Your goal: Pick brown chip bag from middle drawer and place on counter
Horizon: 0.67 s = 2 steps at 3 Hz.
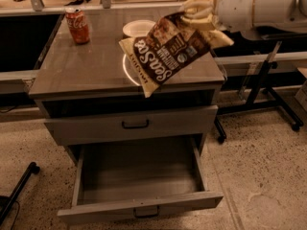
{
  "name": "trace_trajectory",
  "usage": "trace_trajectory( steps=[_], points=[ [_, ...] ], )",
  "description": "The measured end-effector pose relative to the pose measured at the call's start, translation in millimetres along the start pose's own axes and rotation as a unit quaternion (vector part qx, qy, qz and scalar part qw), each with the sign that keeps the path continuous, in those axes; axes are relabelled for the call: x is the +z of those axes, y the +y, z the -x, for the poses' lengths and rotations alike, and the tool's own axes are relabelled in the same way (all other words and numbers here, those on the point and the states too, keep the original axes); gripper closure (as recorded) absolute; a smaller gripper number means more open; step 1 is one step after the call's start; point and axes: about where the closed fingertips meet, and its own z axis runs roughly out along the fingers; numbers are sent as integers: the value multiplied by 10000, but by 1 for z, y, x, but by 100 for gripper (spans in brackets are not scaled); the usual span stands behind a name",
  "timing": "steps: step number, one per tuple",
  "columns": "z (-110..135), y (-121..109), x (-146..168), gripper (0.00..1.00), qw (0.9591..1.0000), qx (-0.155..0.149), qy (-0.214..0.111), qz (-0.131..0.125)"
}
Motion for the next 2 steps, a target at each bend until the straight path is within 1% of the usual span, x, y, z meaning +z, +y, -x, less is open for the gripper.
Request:
trace_trajectory(
  steps=[1, 2],
  points=[
    [4, -40, 8, 100, 9990, 8, -88, -442],
    [-6, -65, 19, 100, 9968, 178, -64, -772]
  ],
)
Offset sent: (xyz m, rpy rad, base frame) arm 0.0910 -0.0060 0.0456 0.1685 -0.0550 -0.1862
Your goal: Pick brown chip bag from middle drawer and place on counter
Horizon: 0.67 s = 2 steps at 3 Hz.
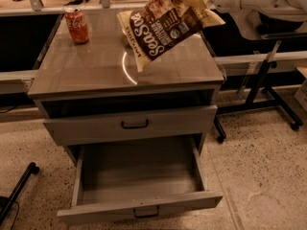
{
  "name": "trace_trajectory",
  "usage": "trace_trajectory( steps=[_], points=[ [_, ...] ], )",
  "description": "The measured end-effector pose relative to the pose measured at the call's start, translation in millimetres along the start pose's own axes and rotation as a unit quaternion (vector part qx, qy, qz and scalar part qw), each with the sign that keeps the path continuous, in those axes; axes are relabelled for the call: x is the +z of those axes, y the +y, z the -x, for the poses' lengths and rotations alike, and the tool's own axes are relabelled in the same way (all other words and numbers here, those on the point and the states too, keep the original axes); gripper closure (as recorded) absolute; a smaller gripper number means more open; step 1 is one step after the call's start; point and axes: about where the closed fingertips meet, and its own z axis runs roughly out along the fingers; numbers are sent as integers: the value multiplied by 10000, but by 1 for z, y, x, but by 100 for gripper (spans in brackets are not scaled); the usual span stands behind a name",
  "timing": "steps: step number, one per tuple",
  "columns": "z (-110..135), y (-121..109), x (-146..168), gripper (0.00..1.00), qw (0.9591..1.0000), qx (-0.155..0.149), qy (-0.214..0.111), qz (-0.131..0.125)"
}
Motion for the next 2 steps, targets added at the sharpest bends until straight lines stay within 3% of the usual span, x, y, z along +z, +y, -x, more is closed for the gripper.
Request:
trace_trajectory(
  steps=[2],
  points=[
    [-33, -9, 27, 100, 9967, 640, 139, -481]
  ],
)
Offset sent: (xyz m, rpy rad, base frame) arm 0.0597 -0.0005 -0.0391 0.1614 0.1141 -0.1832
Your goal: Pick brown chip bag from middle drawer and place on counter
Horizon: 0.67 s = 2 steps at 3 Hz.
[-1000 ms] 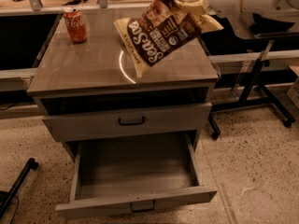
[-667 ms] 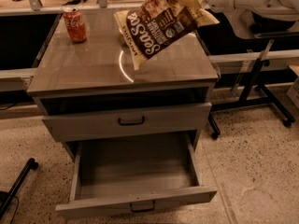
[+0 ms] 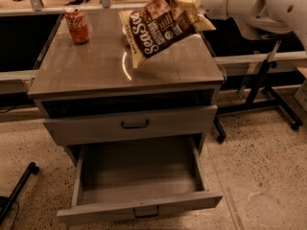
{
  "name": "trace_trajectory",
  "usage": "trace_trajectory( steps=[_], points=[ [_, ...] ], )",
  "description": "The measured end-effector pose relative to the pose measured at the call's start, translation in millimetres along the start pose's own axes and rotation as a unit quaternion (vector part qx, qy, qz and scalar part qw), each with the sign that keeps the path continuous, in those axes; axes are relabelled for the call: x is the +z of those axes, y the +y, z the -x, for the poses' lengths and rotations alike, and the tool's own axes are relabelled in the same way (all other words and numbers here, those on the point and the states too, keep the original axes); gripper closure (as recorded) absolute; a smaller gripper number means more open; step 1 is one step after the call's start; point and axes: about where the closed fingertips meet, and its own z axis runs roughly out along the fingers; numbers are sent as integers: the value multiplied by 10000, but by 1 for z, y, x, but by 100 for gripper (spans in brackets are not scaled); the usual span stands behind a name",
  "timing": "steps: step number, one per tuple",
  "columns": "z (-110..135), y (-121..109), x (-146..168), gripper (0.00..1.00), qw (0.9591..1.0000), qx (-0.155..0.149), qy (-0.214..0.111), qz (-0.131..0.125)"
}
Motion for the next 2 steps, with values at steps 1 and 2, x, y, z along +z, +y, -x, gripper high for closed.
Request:
trace_trajectory(
  steps=[1, 2],
  points=[
    [-15, 2, 13, 100, 9996, 207, 127, -104],
    [-33, 6, 24, 100, 9988, 351, 312, -106]
  ],
)
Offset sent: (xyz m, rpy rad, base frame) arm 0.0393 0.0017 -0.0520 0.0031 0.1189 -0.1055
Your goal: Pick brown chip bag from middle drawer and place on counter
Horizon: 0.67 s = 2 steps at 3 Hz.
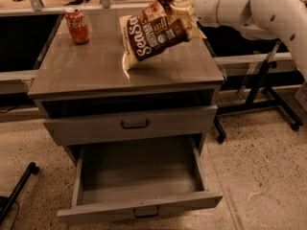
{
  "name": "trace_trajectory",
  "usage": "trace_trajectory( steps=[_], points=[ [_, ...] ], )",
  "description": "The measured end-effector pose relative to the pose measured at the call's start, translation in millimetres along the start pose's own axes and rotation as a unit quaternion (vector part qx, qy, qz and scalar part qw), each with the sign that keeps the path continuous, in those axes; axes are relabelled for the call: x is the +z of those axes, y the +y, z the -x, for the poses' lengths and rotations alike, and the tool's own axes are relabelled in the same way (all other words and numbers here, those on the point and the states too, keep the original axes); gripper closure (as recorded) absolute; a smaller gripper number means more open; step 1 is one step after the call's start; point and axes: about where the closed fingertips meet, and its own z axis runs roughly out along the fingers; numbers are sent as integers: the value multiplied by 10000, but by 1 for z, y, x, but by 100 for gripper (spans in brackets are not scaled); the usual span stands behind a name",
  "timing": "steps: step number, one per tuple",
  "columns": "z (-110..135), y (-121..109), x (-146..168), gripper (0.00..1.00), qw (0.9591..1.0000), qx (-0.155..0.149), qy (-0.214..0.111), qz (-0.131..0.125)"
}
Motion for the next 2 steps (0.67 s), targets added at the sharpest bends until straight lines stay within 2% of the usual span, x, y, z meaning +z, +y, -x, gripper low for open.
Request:
trace_trajectory(
  steps=[1, 2],
  points=[
    [-19, 2, 12, 87, 9997, 166, 176, 81],
    [-35, 4, 20, 65, 9989, 251, 352, 188]
  ],
)
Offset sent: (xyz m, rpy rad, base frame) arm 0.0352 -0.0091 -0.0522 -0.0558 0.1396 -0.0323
